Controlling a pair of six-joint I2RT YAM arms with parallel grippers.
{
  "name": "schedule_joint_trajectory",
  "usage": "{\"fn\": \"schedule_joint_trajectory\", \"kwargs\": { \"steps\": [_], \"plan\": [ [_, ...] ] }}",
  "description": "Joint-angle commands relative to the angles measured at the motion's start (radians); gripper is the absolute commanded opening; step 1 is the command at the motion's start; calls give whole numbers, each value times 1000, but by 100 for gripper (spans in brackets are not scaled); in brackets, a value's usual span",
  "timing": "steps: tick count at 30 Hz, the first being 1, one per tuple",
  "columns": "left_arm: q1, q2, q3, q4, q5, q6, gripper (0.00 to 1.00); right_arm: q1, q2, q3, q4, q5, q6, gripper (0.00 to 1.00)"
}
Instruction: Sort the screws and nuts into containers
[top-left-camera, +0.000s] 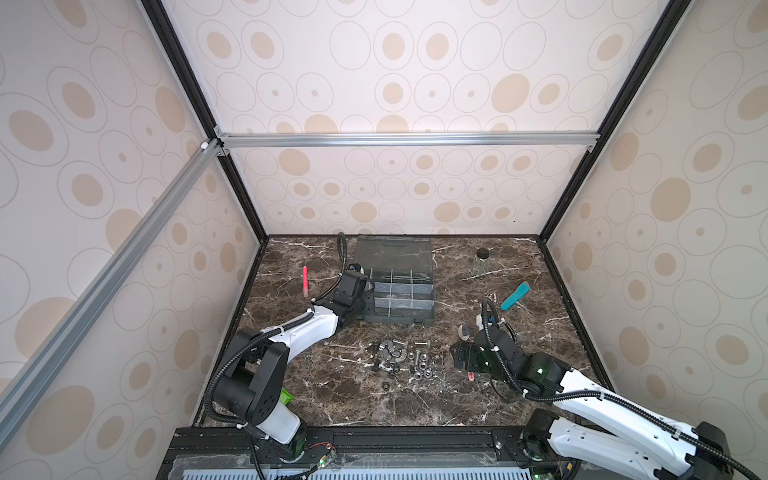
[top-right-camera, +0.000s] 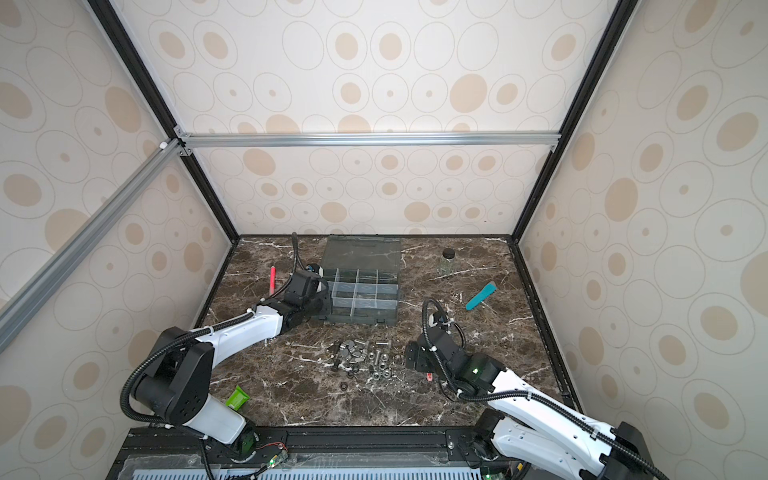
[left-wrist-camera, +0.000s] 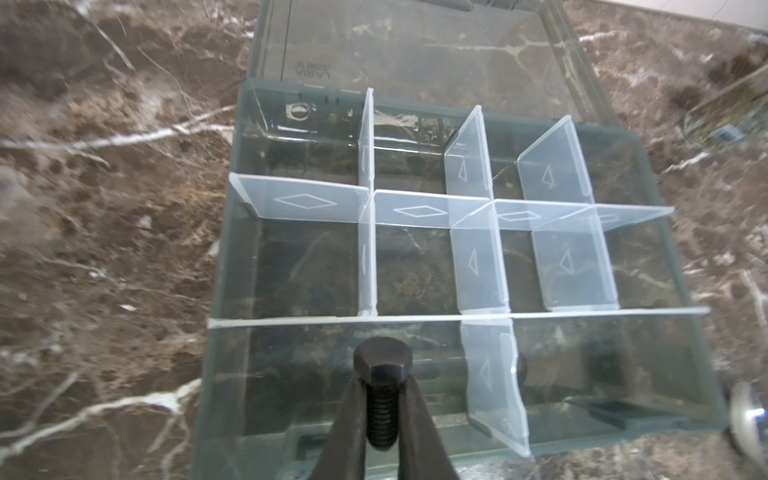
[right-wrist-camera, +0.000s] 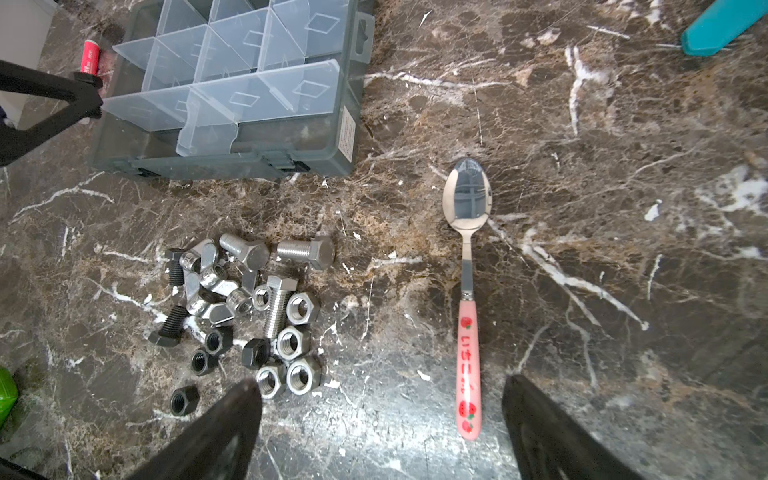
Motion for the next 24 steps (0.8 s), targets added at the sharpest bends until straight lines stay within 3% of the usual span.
{"fn": "schedule_joint_trajectory", "kwargs": {
  "steps": [1, 8, 17, 24],
  "plan": [
    [4, -8, 13, 34, 17, -35, 22, 6, -5, 28, -34, 4, -8, 94],
    [4, -61, -20, 39, 8, -46, 36, 6, -30, 13, -47, 23, -8, 94],
    [4, -160, -111, 76, 5, -100, 38, 6, 0, 75, -92, 31, -93, 95],
    [1, -260, -194, 79, 14, -127, 39, 6, -6, -8, 13, -35, -14, 94]
  ]
}}
